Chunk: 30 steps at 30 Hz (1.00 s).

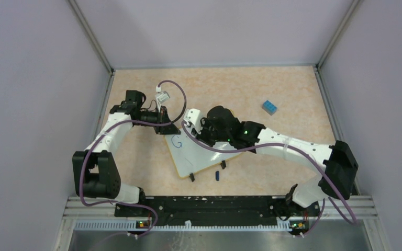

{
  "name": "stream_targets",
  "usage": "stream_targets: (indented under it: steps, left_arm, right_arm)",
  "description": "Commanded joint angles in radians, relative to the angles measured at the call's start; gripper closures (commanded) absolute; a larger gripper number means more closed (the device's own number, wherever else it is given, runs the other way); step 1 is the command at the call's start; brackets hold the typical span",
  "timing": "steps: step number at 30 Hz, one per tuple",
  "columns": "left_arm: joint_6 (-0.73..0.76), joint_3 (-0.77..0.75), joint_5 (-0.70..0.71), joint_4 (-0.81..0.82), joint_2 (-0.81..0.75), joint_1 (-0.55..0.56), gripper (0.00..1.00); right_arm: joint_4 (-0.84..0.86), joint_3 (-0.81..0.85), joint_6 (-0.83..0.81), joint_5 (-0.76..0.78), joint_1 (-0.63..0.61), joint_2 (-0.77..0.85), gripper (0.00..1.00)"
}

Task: Write a sentence on the whiteboard

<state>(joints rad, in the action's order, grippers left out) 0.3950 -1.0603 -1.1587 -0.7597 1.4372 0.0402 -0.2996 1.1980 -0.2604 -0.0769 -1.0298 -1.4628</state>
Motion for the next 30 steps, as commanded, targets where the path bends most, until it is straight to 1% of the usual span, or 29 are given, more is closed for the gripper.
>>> stream_targets:
  steps: [1, 16, 22, 30]
  left_arm:
    - [0.011, -0.004, 0.046, 0.011, -0.013, -0.003, 1.00]
    - [0.020, -0.003, 0.049, 0.006, -0.015, -0.003, 1.00]
    - [0.022, -0.003, 0.050, 0.005, -0.014, -0.003, 1.00]
    - [0.021, -0.002, 0.051, 0.005, -0.014, -0.003, 1.00]
  right_arm:
    - [0.023, 0.028, 0.003, 0.018, 0.001, -0.024, 1.00]
    - [0.020, 0.071, 0.002, -0.011, -0.005, -0.073, 1.00]
    - [0.009, 0.057, -0.009, -0.015, -0.020, -0.079, 1.00]
    - [0.001, 0.007, -0.010, -0.011, -0.019, -0.047, 1.00]
